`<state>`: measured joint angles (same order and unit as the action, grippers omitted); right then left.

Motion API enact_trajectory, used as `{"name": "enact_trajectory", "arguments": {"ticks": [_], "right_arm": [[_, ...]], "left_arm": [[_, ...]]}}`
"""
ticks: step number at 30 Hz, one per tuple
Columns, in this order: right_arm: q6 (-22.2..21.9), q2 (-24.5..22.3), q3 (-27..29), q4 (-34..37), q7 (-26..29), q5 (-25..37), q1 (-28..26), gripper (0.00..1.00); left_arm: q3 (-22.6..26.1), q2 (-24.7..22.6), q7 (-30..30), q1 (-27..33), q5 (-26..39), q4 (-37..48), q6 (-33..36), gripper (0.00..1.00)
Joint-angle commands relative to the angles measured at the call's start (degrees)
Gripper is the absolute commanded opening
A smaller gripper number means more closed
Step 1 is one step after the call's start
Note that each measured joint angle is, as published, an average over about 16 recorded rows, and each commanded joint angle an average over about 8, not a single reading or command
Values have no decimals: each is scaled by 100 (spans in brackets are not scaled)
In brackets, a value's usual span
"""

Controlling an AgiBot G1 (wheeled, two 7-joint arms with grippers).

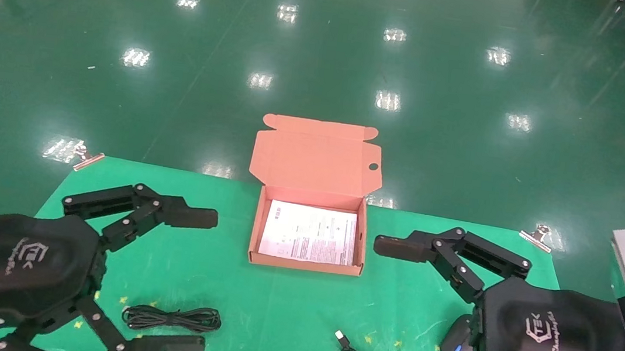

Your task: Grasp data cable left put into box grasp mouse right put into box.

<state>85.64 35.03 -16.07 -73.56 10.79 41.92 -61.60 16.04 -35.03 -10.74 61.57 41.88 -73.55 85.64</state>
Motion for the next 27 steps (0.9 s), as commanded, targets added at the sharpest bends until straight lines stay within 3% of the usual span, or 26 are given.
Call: {"name": "enact_trajectory", "arguments": {"ticks": [1,18,27], "right_arm": [[0,0,0,0,0,0,0,100],[14,-16,-31,-23,-4,85,-33,100],[177,-77,-286,-211,-296,920,-457,100]], "left_arm": [[0,0,0,0,0,0,0,100],[36,-9,-48,0,27,21,6,100],[429,-69,-390,408,683,86,135,100]]}}
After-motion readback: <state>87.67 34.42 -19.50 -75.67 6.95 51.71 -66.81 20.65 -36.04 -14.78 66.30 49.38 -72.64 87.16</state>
